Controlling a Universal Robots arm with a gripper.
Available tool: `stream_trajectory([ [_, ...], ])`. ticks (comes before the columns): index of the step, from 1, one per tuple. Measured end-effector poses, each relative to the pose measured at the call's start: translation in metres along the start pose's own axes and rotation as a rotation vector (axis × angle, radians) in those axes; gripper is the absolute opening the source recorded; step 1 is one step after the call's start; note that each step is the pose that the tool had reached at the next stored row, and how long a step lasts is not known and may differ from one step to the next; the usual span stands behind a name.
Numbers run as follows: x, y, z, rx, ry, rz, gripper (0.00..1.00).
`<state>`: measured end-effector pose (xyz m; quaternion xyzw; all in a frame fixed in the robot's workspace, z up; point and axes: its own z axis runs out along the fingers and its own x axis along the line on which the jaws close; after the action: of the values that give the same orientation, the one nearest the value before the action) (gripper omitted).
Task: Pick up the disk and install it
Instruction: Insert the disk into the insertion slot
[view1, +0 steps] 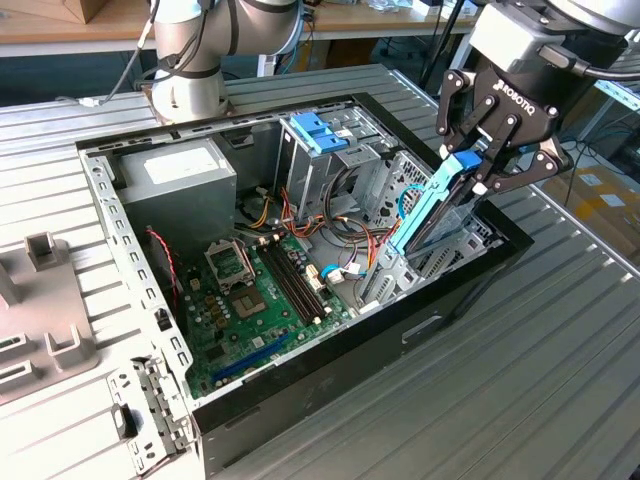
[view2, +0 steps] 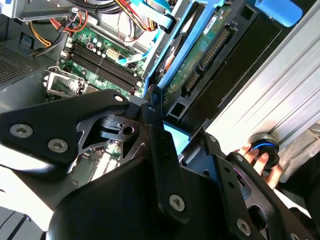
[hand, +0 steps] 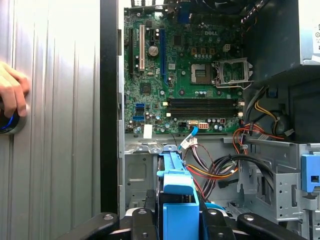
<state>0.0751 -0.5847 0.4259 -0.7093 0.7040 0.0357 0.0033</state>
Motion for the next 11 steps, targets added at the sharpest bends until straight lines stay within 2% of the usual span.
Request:
stream_trajectory([
  [8,0.0,0.0,0.0,0.0,0.0001,0.0,0.38],
  [9,0.0,0.0,0.0001,0.0,-0.0001,0.0,0.44],
  [11,0.0,0.0,0.0001,0.0,0.0001,0.0,0.44],
])
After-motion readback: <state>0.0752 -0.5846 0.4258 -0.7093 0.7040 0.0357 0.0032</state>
